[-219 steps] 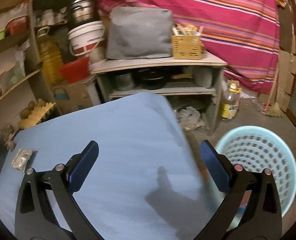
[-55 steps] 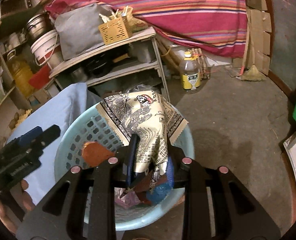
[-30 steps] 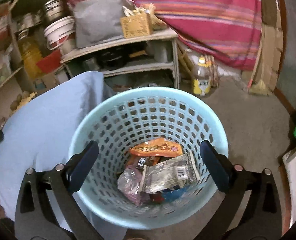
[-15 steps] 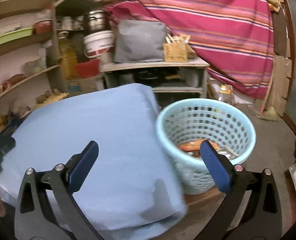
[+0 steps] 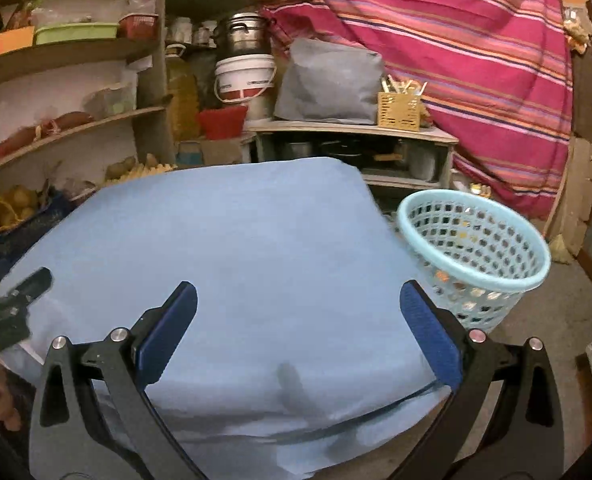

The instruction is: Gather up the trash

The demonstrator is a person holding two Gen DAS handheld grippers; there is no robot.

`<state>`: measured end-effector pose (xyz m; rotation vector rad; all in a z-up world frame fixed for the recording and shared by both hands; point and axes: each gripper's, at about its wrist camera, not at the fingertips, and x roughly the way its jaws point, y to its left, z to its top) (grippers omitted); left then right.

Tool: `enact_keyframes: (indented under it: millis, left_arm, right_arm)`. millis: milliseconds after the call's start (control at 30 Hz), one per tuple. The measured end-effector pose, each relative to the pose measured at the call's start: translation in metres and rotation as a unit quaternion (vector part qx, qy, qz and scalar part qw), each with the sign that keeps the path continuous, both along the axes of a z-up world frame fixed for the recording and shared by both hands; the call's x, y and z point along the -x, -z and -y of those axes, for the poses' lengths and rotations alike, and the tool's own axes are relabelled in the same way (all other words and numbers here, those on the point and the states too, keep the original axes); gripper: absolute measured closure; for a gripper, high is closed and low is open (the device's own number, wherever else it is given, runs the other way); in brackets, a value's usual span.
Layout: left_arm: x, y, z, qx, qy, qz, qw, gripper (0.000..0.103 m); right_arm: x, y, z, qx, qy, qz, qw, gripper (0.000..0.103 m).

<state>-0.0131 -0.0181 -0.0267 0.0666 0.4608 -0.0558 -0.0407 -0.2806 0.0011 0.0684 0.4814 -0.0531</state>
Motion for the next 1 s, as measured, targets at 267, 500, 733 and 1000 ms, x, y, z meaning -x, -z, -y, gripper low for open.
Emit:
enact_keyframes:
  millis: [267, 500, 733, 1000]
  left_arm:
    - [-0.005, 0.008, 0.000, 0.003, 0.000, -0.005, 1.0000, 0.004]
    - [-0.008, 0.010, 0.001, 0.009, -0.005, -0.004, 0.9999, 0.004]
    - [-0.007, 0.010, 0.001, 0.015, -0.007, 0.004, 0.9999, 0.004]
    - [-0.004, 0.009, 0.003, 0.010, -0.011, 0.017, 0.9997, 0.004]
  right_arm:
    - [-0.005, 0.008, -0.014, -0.003, 0.003, -0.004, 1.000, 0.004]
    - [-0.007, 0.013, -0.020, 0.007, 0.009, -0.002, 1.000, 0.004]
    - [-0.004, 0.013, -0.028, 0.021, 0.002, 0.011, 1.000, 0.004]
    - [-0.007, 0.015, -0.032, 0.026, 0.000, 0.011, 1.000, 0.004]
